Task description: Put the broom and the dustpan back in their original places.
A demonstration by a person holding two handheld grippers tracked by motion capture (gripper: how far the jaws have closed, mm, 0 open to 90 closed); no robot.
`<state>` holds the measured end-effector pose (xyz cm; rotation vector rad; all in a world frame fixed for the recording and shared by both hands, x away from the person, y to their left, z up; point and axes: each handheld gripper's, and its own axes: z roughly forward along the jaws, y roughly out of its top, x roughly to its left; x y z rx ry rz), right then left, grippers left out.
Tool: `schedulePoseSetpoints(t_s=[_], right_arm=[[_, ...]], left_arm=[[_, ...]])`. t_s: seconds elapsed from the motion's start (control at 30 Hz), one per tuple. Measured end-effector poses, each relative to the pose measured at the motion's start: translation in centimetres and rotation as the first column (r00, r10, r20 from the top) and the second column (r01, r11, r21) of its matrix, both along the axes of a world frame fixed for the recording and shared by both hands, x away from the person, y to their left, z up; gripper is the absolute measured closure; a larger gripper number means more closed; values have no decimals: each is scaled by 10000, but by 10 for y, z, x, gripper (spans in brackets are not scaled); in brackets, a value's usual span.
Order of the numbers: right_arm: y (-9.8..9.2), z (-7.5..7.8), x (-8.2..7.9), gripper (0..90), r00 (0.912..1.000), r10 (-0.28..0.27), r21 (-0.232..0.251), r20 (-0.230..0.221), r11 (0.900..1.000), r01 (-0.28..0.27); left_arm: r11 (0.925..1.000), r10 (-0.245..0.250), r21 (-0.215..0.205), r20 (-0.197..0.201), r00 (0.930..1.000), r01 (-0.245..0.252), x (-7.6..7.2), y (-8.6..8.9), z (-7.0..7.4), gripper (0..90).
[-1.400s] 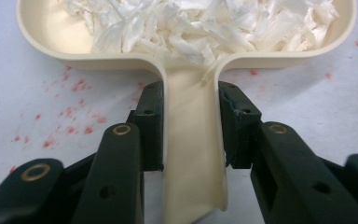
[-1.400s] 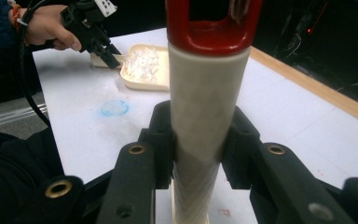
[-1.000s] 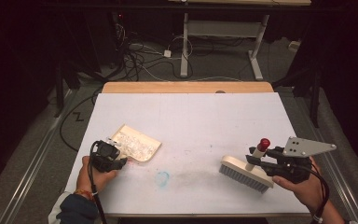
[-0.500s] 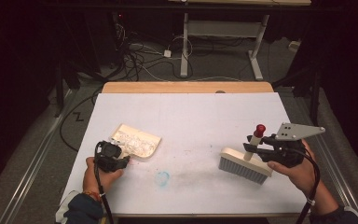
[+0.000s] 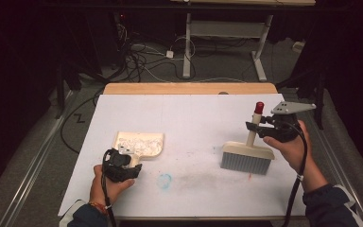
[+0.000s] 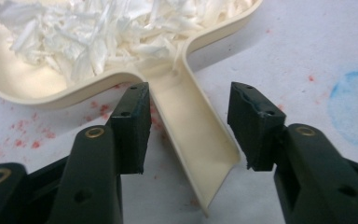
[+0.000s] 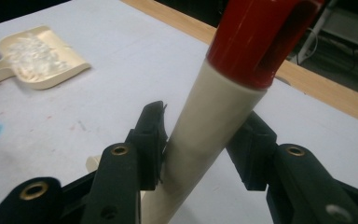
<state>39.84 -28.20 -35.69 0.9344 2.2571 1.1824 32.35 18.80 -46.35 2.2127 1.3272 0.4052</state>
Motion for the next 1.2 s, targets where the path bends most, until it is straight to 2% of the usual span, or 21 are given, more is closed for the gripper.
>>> schedulePoseSetpoints(t_s=[0.07, 0.13, 0.23, 0.27, 0.37, 0.47, 0.53, 0.6, 0.77, 0.83, 0.9, 1.0, 1.07, 1.17, 1.2], right_arm=[[1, -3, 11, 579, 9997, -257, -29, -13, 9997, 257], [4, -6, 21, 573, 9990, -431, -10, -85, 9991, 431], [9, -9, 36, 560, 9961, -875, 76, 72, 9961, 875], [11, -10, 41, 550, 9947, -1020, 93, 105, 9948, 1019], [14, -10, 54, 515, 9885, -1491, 258, 252, 9886, 1484], [18, -14, 64, 481, 9837, -1774, 164, 288, 9841, 1770], [19, -16, 67, 480, 9776, -2033, 222, 544, 9791, 2024], [21, -16, 69, 475, 9725, -2162, 200, 863, 9764, 2152], [27, -20, 73, 445, 9708, -2220, 132, 909, 9750, 2218], [30, -21, 73, 433, 9703, -2201, 26, 1003, 9753, 2210], [31, -22, 73, 419, 9691, -2201, 76, 1111, 9753, 2207], [32, -23, 73, 380, 9631, -2383, 73, 1254, 9709, 2393], [33, -23, 73, 360, 9624, -2419, 185, 1237, 9702, 2415], [36, -25, 70, 317, 9544, -2658, 228, 1361, 9639, 2652], [36, -26, 69, 324, 9544, -2644, 223, 1384, 9643, 2639]], left_arm=[[9999, -112, 108, 207, 9997, 110, -1, 2, 0, 428], [9998, -214, 53, 762, 9969, 210, -2, 4, 2, 379], [9982, -591, 22, 1483, 9872, 594, -6, 5, 4, 320], [9983, -577, 47, 1737, 9831, 578, -7, 5, 4, 302], [9963, -860, 110, 2192, 9719, 857, -11, 3, 4, 245], [9938, -1112, 311, 2574, 9599, 1068, -13, 0, 4, 223], [9924, -1230, 270, 2700, 9550, 1202, -13, 0, 3, 213], [9926, -1209, 224, 2730, 9544, 1194, -13, 0, 2, 211], [9904, -1378, 493, 2839, 9489, 1290, -16, 3, -1, 206], [9913, -1312, 402, 2849, 9495, 1249, -17, 5, -2, 206], [9916, -1297, 416, 2971, 9460, 1229, -19, 6, -3, 206], [9912, -1323, 340, 3128, 9406, 1281, -22, 7, -4, 200], [9901, -1393, 283, 3176, 9379, 1375, -24, 6, -5, 200], [9874, -1572, 335, 3200, 9343, 1546, -27, 4, -7, 200], [9864, -1633, 349, 3233, 9321, 1607, -28, 4, -8, 200]])
